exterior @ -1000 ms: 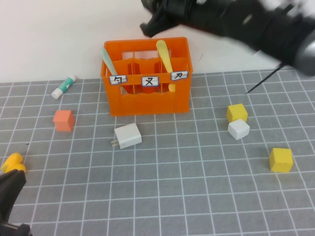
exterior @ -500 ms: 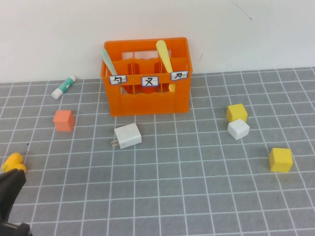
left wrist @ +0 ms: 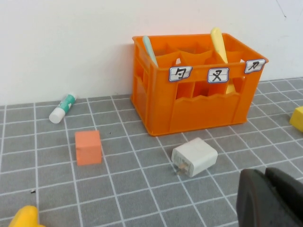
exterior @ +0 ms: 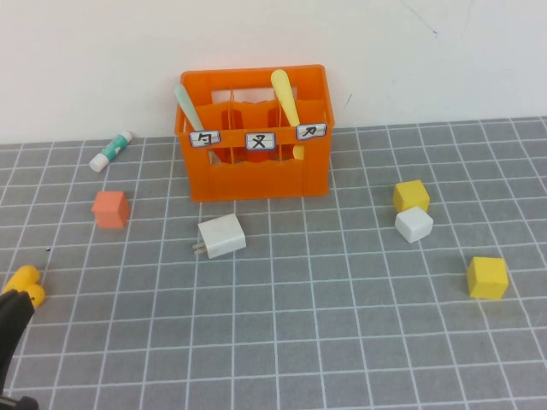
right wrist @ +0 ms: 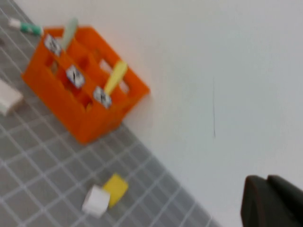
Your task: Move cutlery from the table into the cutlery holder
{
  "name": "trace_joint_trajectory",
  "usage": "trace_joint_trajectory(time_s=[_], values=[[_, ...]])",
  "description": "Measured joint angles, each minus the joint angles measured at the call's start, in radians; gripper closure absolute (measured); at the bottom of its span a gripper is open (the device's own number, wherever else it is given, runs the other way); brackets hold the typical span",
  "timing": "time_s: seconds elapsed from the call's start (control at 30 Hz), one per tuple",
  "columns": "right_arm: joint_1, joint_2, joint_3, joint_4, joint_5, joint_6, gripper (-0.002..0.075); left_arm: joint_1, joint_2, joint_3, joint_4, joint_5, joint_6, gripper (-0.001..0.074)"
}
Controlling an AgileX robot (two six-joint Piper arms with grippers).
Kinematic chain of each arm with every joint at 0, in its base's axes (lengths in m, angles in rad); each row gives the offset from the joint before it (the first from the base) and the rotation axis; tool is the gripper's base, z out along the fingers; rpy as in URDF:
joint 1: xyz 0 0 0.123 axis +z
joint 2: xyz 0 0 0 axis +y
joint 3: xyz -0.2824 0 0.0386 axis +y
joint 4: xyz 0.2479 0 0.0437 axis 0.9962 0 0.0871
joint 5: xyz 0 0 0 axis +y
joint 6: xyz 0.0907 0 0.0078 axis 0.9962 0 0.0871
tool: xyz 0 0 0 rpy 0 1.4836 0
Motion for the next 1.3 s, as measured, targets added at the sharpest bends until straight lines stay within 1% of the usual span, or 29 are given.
trace_joint_trajectory(time_s=[0.17,0.23,0.3,0.4,0.53,0.7,0.93,1.3], values=[[0.000,-0.261,0.335,-0.206,-0.051,0.325,0.0727,0.000,-0.010,0.021,0.000,-0.022,0.000,0.0736],[0.000,-0.351,0.449,-0.252,-0.051,0.412,0.0727,0.000,-0.010,0.022,0.000,-0.028,0.000,0.0736],[0.000,-0.440,0.543,-0.279,-0.051,0.460,0.0727,0.000,-0.010,0.022,0.000,-0.029,0.000,0.0736],[0.000,-0.539,0.634,-0.279,-0.048,0.495,0.0727,0.000,-0.010,0.031,0.000,-0.043,0.000,0.0736],[0.000,-0.623,0.691,-0.228,-0.046,0.514,0.0727,0.000,-0.010,0.073,0.000,-0.076,0.000,0.0736],[0.000,-0.636,0.700,-0.173,-0.020,0.516,0.0727,0.000,-0.010,0.091,0.000,-0.109,0.000,0.0736],[0.000,-0.636,0.700,-0.170,-0.010,0.516,0.0727,0.000,-0.010,0.091,0.000,-0.122,0.000,0.0735],[0.000,-0.636,0.700,-0.170,-0.010,0.517,0.0728,0.000,-0.010,0.091,0.000,-0.096,0.000,0.0736]])
